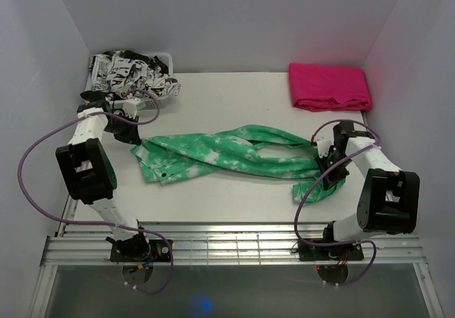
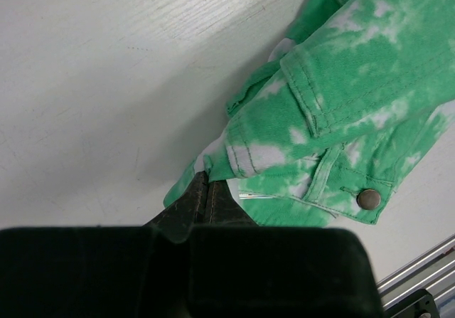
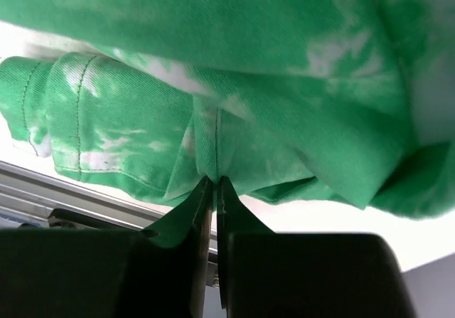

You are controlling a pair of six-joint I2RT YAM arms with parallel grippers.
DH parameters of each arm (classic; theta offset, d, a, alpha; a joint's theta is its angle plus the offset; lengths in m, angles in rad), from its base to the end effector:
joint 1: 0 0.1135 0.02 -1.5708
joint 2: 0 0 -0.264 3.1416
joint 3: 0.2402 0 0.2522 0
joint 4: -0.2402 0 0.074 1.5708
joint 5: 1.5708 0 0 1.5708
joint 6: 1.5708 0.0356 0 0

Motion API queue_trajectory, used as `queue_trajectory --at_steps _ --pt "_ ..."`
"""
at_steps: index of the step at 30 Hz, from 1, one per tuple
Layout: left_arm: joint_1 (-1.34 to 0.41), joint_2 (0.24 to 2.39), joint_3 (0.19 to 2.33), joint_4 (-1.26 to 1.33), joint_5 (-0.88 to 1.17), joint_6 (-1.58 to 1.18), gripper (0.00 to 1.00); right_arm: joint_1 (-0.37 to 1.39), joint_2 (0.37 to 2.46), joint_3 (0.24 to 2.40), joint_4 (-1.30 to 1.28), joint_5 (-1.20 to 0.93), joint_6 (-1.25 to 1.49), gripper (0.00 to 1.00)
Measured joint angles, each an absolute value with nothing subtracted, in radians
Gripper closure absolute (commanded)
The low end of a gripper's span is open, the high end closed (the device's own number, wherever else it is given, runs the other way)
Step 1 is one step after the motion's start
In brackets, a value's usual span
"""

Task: Fold and stack the trousers
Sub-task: Flatten the trousers out

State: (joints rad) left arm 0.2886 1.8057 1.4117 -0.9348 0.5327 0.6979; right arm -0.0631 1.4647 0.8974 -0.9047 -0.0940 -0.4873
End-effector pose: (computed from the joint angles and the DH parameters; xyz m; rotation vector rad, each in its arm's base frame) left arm 0.3462 0.0839 0.2300 0.6223 2.5670 -0.4824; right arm 0.2414 -0.0119 0.1861 -0.6425 2.9504 0.0961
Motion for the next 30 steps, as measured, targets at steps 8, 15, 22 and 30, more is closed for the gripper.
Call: queue_trajectory --at_steps 8,15,22,30 --pt "0.344 1.776 1.412 -0.977 0.546 0.710 1.00 -0.065 1.252 0.948 -0.936 -0.031 -0.572 0.92" --pt "0.391 1.484 1.354 -0.978 0.532 0.749 1.00 -0.105 0.982 1.004 -0.947 0.055 -0.708 0.92" --pt "0.390 1.087 1.243 -0.921 0.535 0.838 1.00 -0.176 0.867 1.063 -0.941 0.110 -0.840 0.92" --pt "0.391 0.853 1.077 -0.904 0.535 0.917 1.00 -0.223 0.705 1.086 -0.857 0.141 -0.916 0.92"
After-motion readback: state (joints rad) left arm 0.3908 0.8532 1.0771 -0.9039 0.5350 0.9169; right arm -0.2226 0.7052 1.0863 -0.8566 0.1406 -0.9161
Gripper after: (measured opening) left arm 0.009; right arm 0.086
